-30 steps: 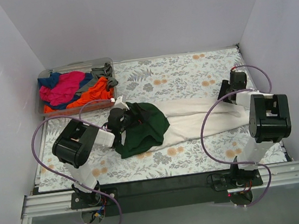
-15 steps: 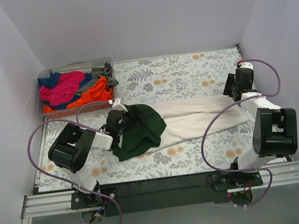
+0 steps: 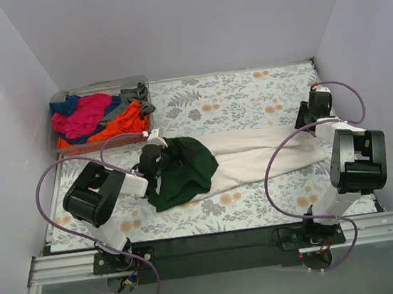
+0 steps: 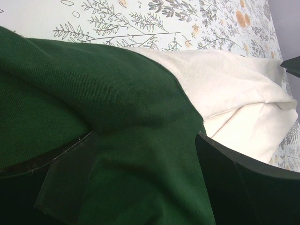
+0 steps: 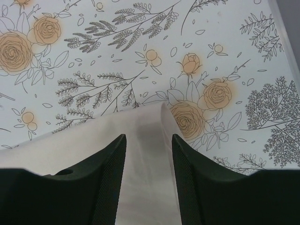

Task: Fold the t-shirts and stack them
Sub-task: Fold the tshirt

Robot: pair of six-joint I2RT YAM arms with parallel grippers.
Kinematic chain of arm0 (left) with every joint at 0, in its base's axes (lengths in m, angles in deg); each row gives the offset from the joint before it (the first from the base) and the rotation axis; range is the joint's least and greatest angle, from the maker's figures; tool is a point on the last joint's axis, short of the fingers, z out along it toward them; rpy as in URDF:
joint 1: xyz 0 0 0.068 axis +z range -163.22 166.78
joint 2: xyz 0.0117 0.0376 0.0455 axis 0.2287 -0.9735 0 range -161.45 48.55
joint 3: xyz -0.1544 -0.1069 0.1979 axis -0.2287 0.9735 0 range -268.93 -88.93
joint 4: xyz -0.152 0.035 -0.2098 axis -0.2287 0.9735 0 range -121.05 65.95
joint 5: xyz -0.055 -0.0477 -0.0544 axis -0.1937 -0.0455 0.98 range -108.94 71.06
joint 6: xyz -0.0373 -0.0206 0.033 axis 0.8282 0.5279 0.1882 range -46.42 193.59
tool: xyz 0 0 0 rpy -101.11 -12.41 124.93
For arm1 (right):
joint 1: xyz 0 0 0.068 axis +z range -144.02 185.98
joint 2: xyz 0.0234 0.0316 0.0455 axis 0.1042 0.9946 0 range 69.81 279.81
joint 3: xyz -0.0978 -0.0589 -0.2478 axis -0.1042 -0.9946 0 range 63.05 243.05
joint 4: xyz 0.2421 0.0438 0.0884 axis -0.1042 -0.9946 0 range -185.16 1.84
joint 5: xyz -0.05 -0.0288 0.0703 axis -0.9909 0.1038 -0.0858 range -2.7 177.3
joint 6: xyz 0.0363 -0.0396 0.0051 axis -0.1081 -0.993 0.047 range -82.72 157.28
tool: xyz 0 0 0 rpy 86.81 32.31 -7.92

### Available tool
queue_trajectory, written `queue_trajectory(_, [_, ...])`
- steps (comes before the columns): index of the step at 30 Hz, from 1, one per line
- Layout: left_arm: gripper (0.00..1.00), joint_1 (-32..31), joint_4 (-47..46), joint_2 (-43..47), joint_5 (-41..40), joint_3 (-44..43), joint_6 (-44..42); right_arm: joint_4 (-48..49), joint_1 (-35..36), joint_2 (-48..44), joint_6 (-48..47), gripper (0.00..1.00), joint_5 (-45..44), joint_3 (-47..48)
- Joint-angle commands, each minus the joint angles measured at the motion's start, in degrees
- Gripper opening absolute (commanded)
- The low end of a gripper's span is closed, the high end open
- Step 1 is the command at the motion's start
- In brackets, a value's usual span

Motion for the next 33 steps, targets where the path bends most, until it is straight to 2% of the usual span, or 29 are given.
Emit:
queue_trajectory(1, [0.8, 0.4, 4.1, -0.4, -1.0, 1.1, -1.0, 0.6, -0.2, 1.1, -0.4, 0.39, 1.1, 2.5])
queue_trajectory(14, [0.79, 0.4, 4.3, 0.0, -1.5, 1.5, -1.0, -2.4, -0.5, 4.1, 0.5, 0.32, 2.3, 4.6])
queue_trajectory(16, [0.79, 0.5, 4.2, 0.1, -1.8, 1.6, -1.0, -2.5, -0.6, 4.4, 0.5, 0.24, 2.5, 4.7])
queue_trajectory(17, [0.79, 0.5, 4.4, 0.0, -1.8, 1.5, -1.0, -2.6, -0.8, 4.4, 0.5, 0.12, 2.9, 5.0])
queue_trajectory(19, [0.79, 0.5, 4.4, -0.2, -1.8, 1.4, -1.0, -2.6, -0.9, 4.7, 0.5, 0.02, 2.7, 5.4])
queue_trajectory(27, [0.79, 0.5, 4.3, -0.9, -1.8, 1.3, -1.0, -1.8, -1.0, 6.0, -2.9, 0.01, 0.2, 10.3])
queue_trajectory(33, [0.8, 0.5, 4.2, -1.1, -1.6, 1.5, -1.0, -0.9, -1.6, 11.9, -6.7, 0.01, 1.1, 15.7])
